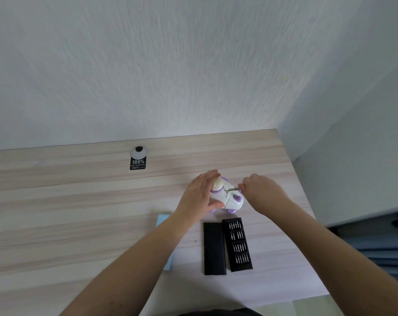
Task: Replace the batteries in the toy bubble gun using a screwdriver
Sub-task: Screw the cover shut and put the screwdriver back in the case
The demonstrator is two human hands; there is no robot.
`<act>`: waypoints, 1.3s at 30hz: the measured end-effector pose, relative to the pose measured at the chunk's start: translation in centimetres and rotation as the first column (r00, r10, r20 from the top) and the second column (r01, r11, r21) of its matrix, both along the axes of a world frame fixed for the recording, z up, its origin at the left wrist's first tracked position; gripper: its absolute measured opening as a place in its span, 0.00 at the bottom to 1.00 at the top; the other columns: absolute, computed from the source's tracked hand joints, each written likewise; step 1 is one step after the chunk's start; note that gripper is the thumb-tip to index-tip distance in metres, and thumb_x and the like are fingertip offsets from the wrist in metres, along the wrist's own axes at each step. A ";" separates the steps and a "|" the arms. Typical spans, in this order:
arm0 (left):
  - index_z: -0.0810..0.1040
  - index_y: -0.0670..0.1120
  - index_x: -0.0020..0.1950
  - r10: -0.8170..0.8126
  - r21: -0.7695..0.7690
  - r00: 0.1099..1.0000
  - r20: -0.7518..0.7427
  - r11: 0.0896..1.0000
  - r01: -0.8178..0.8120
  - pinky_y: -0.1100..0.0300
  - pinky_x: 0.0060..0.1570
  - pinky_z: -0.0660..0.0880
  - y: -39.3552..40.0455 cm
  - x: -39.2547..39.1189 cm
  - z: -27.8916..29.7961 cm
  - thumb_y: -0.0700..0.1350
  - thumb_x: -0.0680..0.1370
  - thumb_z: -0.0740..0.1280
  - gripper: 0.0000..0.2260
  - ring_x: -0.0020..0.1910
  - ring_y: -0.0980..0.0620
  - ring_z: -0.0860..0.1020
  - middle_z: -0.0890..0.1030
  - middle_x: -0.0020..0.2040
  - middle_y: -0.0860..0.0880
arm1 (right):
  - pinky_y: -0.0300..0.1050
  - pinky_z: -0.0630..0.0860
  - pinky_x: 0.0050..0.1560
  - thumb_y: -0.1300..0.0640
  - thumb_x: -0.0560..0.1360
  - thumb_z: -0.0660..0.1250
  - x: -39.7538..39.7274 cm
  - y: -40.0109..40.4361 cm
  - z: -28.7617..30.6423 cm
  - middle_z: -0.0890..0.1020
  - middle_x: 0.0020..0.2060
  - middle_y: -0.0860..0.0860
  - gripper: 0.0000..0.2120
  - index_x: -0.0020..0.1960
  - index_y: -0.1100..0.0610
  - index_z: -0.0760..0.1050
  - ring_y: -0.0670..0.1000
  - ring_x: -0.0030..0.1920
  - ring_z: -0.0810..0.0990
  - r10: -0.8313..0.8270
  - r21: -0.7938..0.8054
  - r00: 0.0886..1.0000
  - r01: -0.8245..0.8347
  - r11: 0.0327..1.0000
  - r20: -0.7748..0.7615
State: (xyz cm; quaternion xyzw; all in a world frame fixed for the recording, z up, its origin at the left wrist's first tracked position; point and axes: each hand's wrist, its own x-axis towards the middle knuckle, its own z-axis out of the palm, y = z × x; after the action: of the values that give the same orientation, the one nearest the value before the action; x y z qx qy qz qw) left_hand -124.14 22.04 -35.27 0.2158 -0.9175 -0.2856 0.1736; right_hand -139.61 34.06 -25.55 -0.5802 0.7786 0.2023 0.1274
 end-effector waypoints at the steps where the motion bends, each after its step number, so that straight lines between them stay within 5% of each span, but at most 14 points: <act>1: 0.68 0.44 0.70 0.003 0.003 1.000 0.004 1.000 -0.003 0.65 0.69 0.57 0.0 0.0 0.1 0.50 0.62 0.80 0.40 0.68 0.49 0.71 0.71 0.71 0.48 | 0.46 0.72 0.47 0.62 0.78 0.57 -0.3 0.3 -0.4 0.74 0.53 0.54 0.12 0.61 0.59 0.71 0.55 0.52 0.73 -0.028 -0.036 0.998 0.030 0.999 0.048; 7: 0.67 0.43 0.71 0.026 0.026 0.999 0.030 0.999 -0.026 0.65 0.68 0.58 0.3 0.0 0.6 0.49 0.63 0.79 0.40 0.66 0.48 0.71 0.73 0.68 0.48 | 0.43 0.68 0.46 0.57 0.82 0.54 0.0 1.6 -0.6 0.75 0.51 0.52 0.13 0.57 0.57 0.76 0.54 0.51 0.74 -0.215 -0.266 0.918 0.310 0.913 0.332; 14: 0.68 0.44 0.70 0.021 0.074 0.999 0.035 0.997 -0.024 0.62 0.67 0.59 0.1 0.1 0.9 0.56 0.69 0.74 0.34 0.68 0.50 0.69 0.70 0.70 0.48 | 0.40 0.66 0.42 0.56 0.79 0.62 -0.5 4.4 -0.9 0.79 0.46 0.49 0.10 0.57 0.54 0.79 0.48 0.44 0.74 -0.356 -0.314 0.701 0.634 0.707 0.618; 18: 0.71 0.47 0.66 0.055 -0.005 0.998 -0.028 0.998 -0.056 0.57 0.66 0.65 0.1 0.1 1.5 0.61 0.73 0.66 0.27 0.65 0.51 0.71 0.71 0.67 0.50 | 0.41 0.76 0.43 0.57 0.78 0.65 -0.2 6.3 -1.3 0.83 0.40 0.47 0.07 0.52 0.51 0.80 0.49 0.42 0.80 -0.367 -0.257 0.510 0.791 0.555 0.778; 25: 0.73 0.44 0.62 0.168 -0.044 0.959 -0.227 0.982 -0.183 0.61 0.62 0.67 2.4 0.2 4.2 0.51 0.77 0.66 0.17 0.60 0.52 0.72 0.76 0.60 0.49 | 0.38 0.78 0.42 0.59 0.77 0.67 0.9 8.0 -1.6 0.85 0.38 0.47 0.04 0.51 0.53 0.78 0.46 0.37 0.83 -0.263 -0.112 0.228 0.914 0.391 0.937; 28: 0.76 0.46 0.55 0.233 0.114 0.946 -0.224 0.971 -0.212 0.71 0.53 0.68 5.2 0.4 5.4 0.45 0.76 0.69 0.09 0.53 0.58 0.74 0.77 0.53 0.51 | 0.43 0.80 0.43 0.61 0.77 0.67 1.8 8.4 -1.1 0.86 0.37 0.50 0.02 0.49 0.56 0.77 0.48 0.37 0.83 -0.178 -0.052 0.122 0.934 0.354 0.976; 31: 0.79 0.54 0.49 0.348 0.418 0.932 -0.095 0.864 -0.280 0.72 0.40 0.69 7.9 0.1 6.6 0.46 0.76 0.70 0.04 0.41 0.62 0.76 0.80 0.45 0.56 | 0.42 0.81 0.43 0.61 0.78 0.66 2.8 8.7 -0.7 0.85 0.37 0.51 0.02 0.48 0.57 0.77 0.48 0.37 0.83 -0.120 -0.027 0.076 0.929 0.369 0.990; 33: 0.79 0.58 0.47 0.382 0.579 0.924 -0.008 0.755 -0.307 0.71 0.42 0.71 9.2 -0.3 7.1 0.49 0.77 0.69 0.03 0.41 0.63 0.77 0.82 0.43 0.58 | 0.41 0.80 0.41 0.61 0.78 0.66 3.4 8.9 -0.6 0.85 0.37 0.52 0.02 0.48 0.58 0.77 0.49 0.36 0.82 -0.097 -0.018 0.058 0.928 0.372 0.994; 39: 0.84 0.50 0.46 0.439 0.842 0.898 0.014 0.479 -0.247 0.65 0.47 0.73 11.5 -0.6 7.7 0.49 0.77 0.70 0.05 0.42 0.57 0.80 0.84 0.41 0.51 | 0.47 0.81 0.45 0.57 0.77 0.67 4.1 9.6 -0.5 0.85 0.38 0.51 0.03 0.47 0.56 0.78 0.52 0.40 0.83 -0.095 0.008 0.034 0.913 0.408 0.995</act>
State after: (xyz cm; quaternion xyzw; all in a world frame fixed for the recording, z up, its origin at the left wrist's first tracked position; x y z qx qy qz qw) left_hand -124.78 33.56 -27.54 0.4209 -0.5883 -0.6614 0.1983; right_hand -135.55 43.63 -26.09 -0.2047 0.7203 -0.5357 0.3903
